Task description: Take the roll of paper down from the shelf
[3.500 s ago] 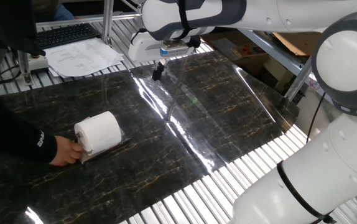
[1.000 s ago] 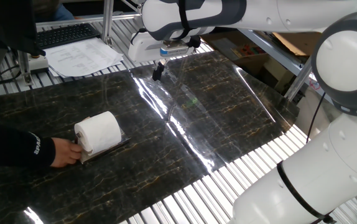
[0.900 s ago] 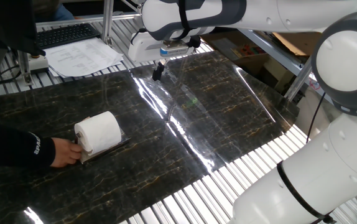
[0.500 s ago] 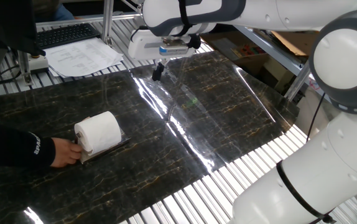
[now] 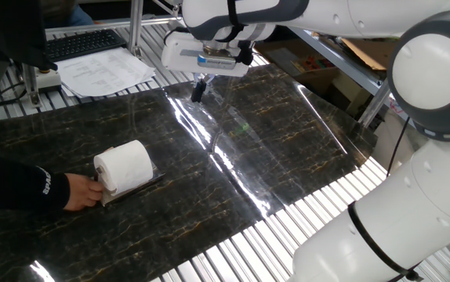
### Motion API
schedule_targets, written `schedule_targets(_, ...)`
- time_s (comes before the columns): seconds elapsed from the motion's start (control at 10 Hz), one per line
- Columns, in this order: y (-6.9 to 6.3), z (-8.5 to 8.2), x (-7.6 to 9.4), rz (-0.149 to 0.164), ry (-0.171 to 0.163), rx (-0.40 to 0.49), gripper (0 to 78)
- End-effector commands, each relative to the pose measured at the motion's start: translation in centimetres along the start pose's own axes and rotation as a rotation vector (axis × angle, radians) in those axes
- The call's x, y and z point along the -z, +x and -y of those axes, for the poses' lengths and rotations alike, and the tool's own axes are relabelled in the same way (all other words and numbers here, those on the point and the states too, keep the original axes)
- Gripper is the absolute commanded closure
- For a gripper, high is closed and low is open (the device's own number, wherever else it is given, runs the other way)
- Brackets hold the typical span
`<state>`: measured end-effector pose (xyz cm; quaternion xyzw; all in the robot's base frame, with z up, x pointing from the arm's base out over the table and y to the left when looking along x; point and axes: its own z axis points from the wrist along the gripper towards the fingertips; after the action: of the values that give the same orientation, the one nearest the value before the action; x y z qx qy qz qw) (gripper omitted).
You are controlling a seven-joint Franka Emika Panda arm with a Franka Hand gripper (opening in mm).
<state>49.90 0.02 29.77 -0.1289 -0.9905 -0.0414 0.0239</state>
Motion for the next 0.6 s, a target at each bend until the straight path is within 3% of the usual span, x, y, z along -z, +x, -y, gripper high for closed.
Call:
schedule_targets(0.1,-0.04,-0.01,0.11,0.002,-0.014,-0.164,77.6)
schedule_targets(0.6,-0.04,-0.01,0.11,0.019,0.006,-0.298,77.6)
